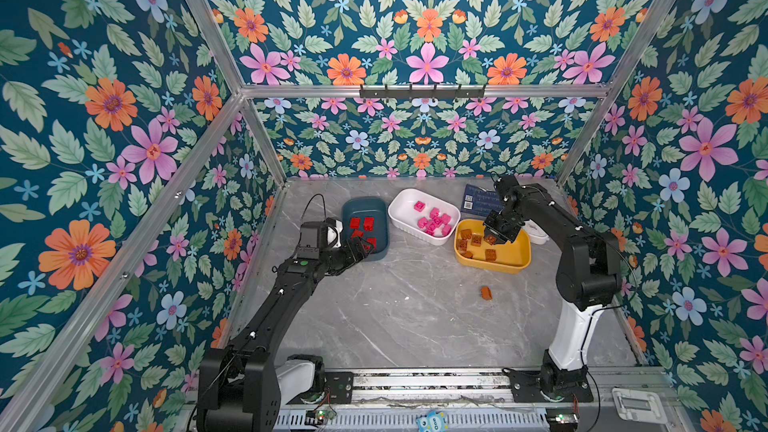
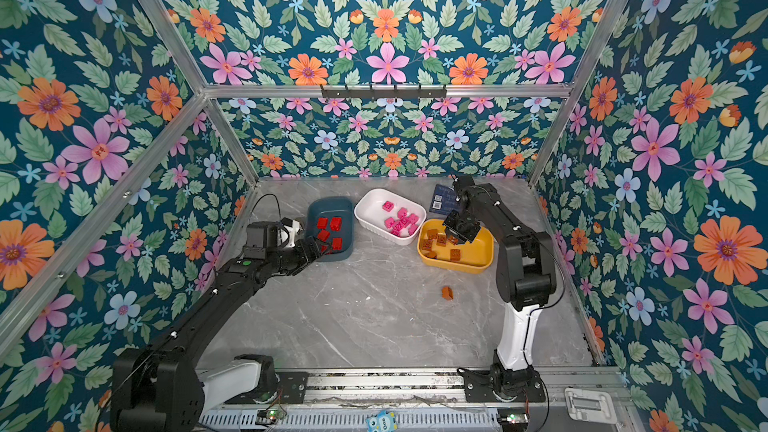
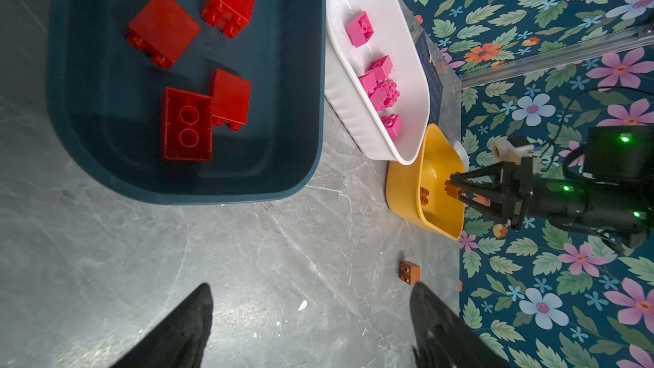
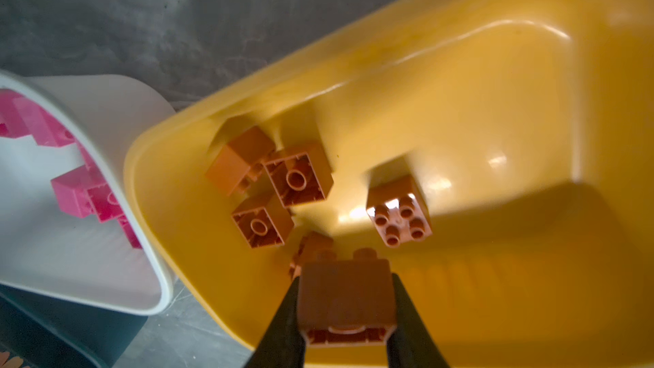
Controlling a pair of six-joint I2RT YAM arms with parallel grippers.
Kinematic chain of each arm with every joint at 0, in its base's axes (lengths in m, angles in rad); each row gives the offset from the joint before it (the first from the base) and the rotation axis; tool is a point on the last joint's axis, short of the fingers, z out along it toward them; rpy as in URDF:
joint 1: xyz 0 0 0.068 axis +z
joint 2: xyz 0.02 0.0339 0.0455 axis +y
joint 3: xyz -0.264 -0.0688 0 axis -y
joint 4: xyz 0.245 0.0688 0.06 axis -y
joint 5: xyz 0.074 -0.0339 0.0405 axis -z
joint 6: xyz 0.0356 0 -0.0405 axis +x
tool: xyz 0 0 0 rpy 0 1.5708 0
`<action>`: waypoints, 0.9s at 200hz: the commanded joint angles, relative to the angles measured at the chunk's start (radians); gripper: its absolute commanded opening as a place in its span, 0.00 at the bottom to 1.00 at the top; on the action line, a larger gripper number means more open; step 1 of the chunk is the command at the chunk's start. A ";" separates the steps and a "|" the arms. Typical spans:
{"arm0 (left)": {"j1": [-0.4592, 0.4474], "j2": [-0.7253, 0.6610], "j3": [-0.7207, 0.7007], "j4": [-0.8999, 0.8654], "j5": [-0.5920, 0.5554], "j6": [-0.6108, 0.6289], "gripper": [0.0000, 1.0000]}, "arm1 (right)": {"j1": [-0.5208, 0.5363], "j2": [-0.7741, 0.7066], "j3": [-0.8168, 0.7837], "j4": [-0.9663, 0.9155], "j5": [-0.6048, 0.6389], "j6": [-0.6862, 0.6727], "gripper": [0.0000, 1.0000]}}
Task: Sort the legos into containers by color
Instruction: Place the lego in the container, then pick up the lego from the middle-right of the table.
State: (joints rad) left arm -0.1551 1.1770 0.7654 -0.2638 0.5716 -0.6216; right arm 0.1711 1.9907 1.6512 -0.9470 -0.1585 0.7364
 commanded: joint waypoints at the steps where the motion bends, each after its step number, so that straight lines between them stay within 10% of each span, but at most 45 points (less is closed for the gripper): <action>1: 0.000 0.004 0.008 0.021 -0.015 0.001 0.87 | -0.006 0.058 0.045 0.019 -0.008 -0.029 0.37; 45: 0.000 0.006 0.023 0.000 -0.028 0.013 0.88 | -0.006 0.054 0.073 -0.012 -0.015 -0.050 0.59; 99: 0.000 0.009 0.012 -0.007 -0.029 0.026 0.88 | 0.027 -0.222 -0.186 -0.063 -0.060 -0.028 0.63; 180: 0.000 0.007 -0.027 0.011 -0.022 0.030 0.88 | 0.258 -0.489 -0.534 -0.177 0.186 0.000 0.68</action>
State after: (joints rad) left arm -0.1551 1.1854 0.7444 -0.2649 0.5484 -0.6022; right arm 0.3748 1.5055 1.1431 -1.0904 -0.0956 0.7273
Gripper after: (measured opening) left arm 0.877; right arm 0.682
